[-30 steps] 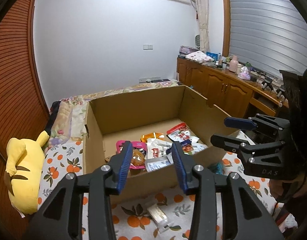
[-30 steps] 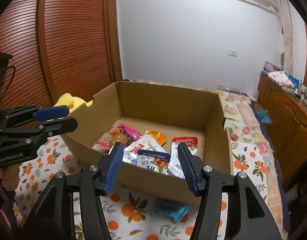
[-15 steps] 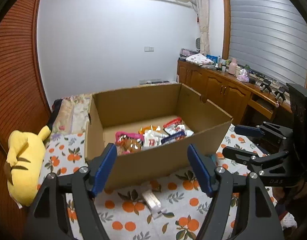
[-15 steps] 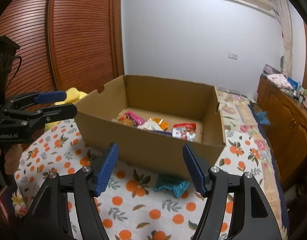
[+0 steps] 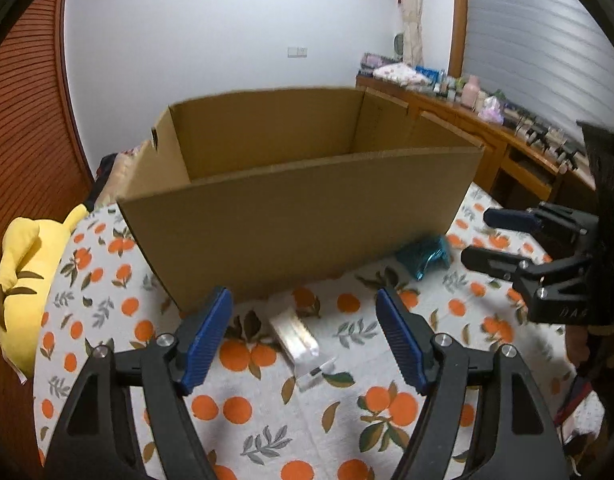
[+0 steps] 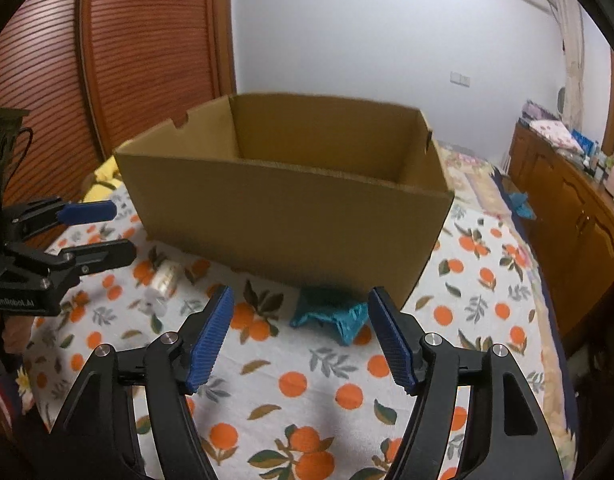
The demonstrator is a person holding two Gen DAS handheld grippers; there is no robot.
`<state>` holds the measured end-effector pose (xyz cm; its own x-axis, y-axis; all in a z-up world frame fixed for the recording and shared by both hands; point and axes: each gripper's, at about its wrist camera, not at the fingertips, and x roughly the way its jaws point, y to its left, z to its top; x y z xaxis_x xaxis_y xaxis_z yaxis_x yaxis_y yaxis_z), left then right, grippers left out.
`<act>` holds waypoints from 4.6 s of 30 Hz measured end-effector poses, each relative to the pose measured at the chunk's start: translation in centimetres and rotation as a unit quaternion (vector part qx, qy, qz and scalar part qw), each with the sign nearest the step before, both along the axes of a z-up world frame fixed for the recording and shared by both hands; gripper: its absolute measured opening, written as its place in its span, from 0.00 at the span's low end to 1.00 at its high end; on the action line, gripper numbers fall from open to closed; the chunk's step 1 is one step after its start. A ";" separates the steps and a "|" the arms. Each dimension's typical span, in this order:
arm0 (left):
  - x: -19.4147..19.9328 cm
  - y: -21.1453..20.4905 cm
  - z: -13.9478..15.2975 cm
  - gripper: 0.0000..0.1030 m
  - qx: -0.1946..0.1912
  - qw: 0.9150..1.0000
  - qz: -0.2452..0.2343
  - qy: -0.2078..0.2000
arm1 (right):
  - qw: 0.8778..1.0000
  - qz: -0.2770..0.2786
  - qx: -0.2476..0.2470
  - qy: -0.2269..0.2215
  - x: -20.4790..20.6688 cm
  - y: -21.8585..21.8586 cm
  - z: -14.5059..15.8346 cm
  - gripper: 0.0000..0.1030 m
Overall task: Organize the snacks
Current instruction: 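Move both open tools back toward the remaining snacks on the bed, then grasp the clear bar pack with the left tool while the right tool grasps the teal wrapper, then lift both held packs over the box and lower them inside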
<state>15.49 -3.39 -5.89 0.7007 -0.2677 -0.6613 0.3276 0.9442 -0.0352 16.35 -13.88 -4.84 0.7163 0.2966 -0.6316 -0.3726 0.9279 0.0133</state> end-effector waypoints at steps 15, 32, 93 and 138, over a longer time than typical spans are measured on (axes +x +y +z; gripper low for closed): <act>1.9 -1.2 -3.3 0.58 0.021 0.999 0.015 0.044 | 0.997 -0.021 -0.008 0.068 3.9 0.0 -3.7 0.69; 3.4 -0.7 -5.4 0.46 0.009 0.997 0.023 0.076 | 0.994 -0.034 -0.039 0.093 6.0 1.3 -5.4 0.69; -4.0 0.5 3.1 0.19 -0.021 0.999 -0.027 -0.022 | 0.999 0.048 0.002 -0.020 -5.0 0.6 1.9 0.35; 5.0 2.7 8.5 0.20 -0.017 0.997 0.013 -0.077 | 0.999 0.021 0.028 -0.025 6.8 1.7 7.3 0.35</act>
